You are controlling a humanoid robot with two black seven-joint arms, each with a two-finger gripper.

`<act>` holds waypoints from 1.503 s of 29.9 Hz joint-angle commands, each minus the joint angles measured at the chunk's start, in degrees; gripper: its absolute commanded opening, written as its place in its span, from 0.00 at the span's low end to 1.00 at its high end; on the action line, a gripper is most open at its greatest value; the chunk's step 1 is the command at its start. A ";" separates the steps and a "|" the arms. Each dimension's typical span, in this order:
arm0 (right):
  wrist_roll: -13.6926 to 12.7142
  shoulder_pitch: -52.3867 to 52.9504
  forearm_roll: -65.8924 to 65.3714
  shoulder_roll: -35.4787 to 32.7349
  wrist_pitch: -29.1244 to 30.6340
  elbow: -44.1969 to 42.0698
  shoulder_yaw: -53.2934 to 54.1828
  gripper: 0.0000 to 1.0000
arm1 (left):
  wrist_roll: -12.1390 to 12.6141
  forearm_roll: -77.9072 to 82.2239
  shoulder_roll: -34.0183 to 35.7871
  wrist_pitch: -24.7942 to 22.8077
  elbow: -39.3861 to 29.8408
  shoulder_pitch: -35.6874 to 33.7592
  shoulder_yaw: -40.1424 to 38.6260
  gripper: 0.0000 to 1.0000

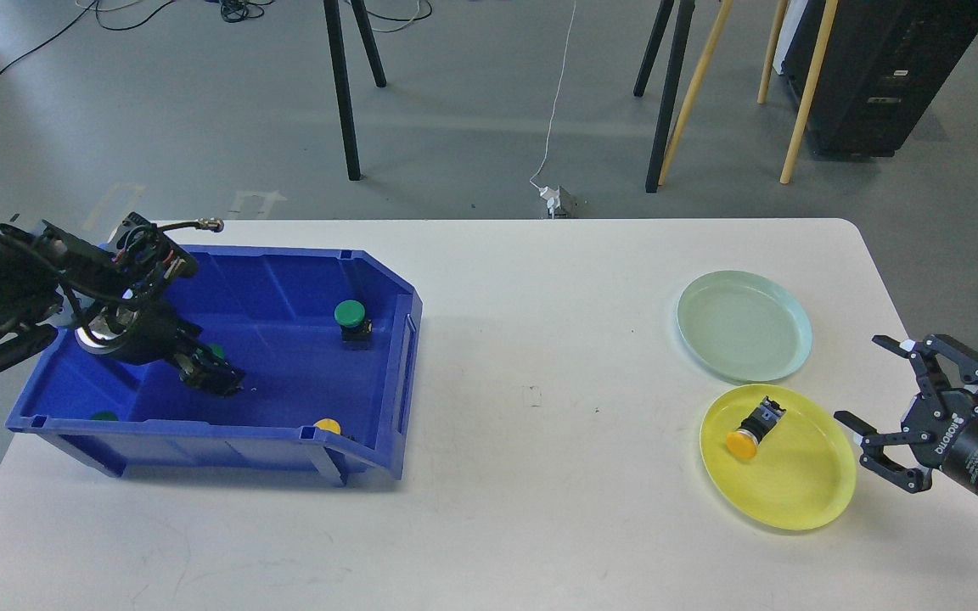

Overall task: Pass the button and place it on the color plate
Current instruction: 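Grasp a green-topped button in the bin with the left gripper, then extend the left arm and take the green button with the right gripper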

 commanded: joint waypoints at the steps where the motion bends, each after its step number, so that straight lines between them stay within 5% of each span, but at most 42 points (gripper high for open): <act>1: 0.09 -0.19 0.00 0.00 0.00 0.07 -0.11 0.99 | -0.01 -0.07 -1.36 0.00 2.63 0.89 -0.01 0.88; 12: 0.35 -0.54 0.00 -0.08 0.00 0.07 -0.55 0.99 | -0.01 -0.08 -2.42 0.00 4.13 0.89 -0.01 0.54; 13: 0.35 -0.54 0.00 -0.08 0.00 0.07 -0.55 0.99 | -0.01 -0.08 -2.42 0.00 4.13 0.89 0.08 0.48; 15: 0.35 -0.54 0.00 -0.08 0.00 0.07 -0.47 0.99 | -0.01 0.01 -2.42 0.00 4.22 0.98 0.08 0.12; 18: 0.35 -0.54 0.00 -0.17 0.00 0.07 -0.29 0.99 | -0.01 0.01 -2.33 0.00 4.22 0.98 -0.01 0.03; 24: 0.35 -0.54 0.09 -0.17 0.00 0.16 0.06 0.99 | -0.01 -0.95 -0.40 0.00 -0.86 -2.88 -3.16 0.02; 31: 0.53 -0.46 0.26 -3.07 0.00 0.69 3.74 0.99 | -0.01 -19.81 9.80 0.00 -19.41 -3.52 -24.59 0.03; 35: 0.53 -0.37 0.26 -5.09 0.00 0.86 7.52 0.99 | -0.01 -36.25 -1.06 0.00 -18.04 -0.52 -32.25 0.03; 41: 0.09 0.77 0.09 -6.93 0.00 5.42 11.40 0.99 | -0.01 -45.51 -26.98 1.55 1.11 2.20 -36.21 0.03; 45: -0.26 5.07 0.00 -8.00 0.00 9.91 10.61 0.99 | -0.01 -44.64 -37.64 5.31 5.71 2.73 -36.75 0.03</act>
